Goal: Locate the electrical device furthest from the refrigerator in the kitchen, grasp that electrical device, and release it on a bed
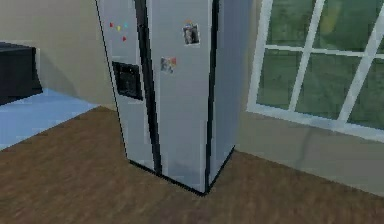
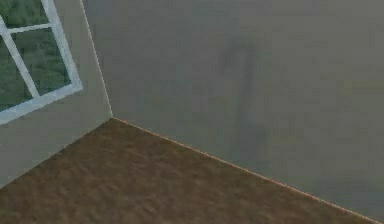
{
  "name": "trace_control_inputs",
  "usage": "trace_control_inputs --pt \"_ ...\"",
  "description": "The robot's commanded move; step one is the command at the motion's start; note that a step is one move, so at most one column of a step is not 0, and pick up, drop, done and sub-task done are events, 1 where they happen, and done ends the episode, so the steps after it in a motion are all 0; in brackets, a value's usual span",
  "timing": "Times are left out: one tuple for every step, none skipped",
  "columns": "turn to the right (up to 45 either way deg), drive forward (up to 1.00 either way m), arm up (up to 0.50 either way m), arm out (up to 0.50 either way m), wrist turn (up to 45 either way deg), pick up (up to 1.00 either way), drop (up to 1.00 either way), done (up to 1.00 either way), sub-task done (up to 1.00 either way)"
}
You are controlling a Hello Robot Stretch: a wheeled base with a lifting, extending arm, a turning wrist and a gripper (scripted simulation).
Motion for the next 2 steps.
trace_control_inputs --pt "0.0 0.3 0.0 0.0 0.0 0.0 0.0 0.0 0.0" --pt "-45.0 0.0 0.0 0.0 0.0 0.0 0.0 0.0 0.0"
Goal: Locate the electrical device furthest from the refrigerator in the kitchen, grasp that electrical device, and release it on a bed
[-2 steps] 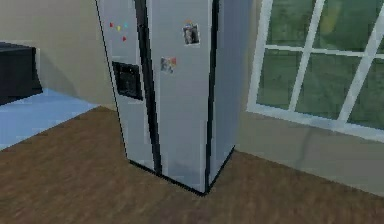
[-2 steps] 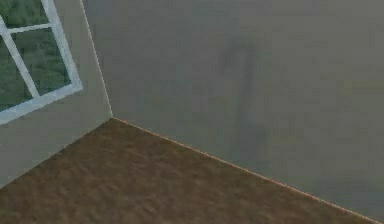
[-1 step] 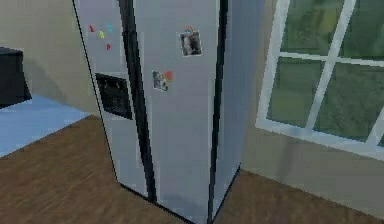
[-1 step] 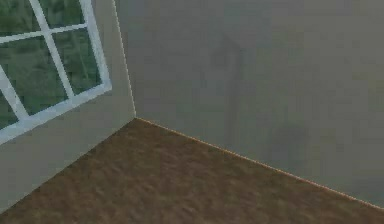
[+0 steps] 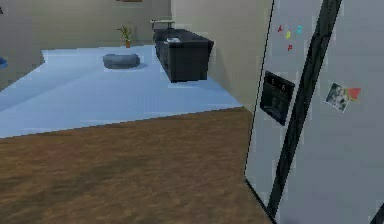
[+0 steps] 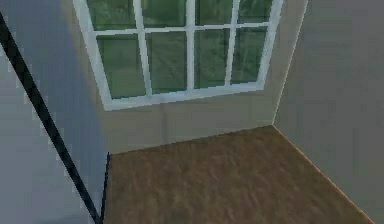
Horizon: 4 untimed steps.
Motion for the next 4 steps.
trace_control_inputs --pt "-12.0 0.0 0.0 0.0 0.0 0.0 0.0 0.0 0.0" --pt "0.0 0.75 0.0 0.0 0.0 0.0 0.0 0.0 0.0" --pt "-45.0 0.0 0.0 0.0 0.0 0.0 0.0 0.0 0.0" --pt "0.0 1.0 0.0 0.0 0.0 0.0 0.0 0.0 0.0"
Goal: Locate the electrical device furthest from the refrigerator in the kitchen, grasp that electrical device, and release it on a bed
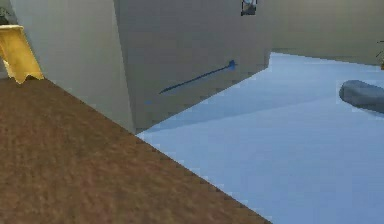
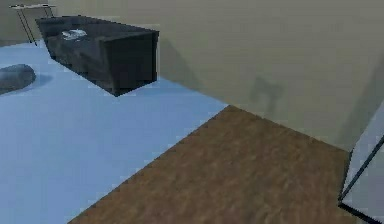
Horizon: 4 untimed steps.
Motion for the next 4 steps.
trace_control_inputs --pt "-6.0 0.0 0.0 0.0 0.0 0.0 0.0 0.0 0.0" --pt "0.0 0.65 0.0 0.0 0.0 0.0 0.0 0.0 0.0" --pt "-42.0 0.0 0.0 0.0 0.0 0.0 0.0 0.0 0.0" --pt "0.0 1.0 0.0 0.0 0.0 0.0 0.0 0.0 0.0"
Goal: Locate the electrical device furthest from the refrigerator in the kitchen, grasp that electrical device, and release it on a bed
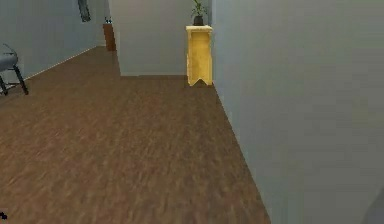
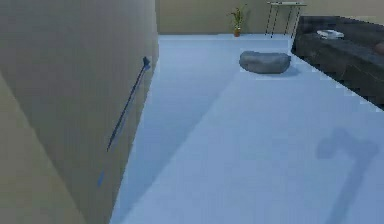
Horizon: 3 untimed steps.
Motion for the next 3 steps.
trace_control_inputs --pt "-9.0 0.0 0.0 0.0 0.0 0.0 0.0 0.0 0.0" --pt "0.0 0.4 0.0 0.0 0.0 0.0 0.0 0.0 0.0" --pt "-21.0 0.0 0.0 0.0 0.0 0.0 0.0 0.0 0.0"
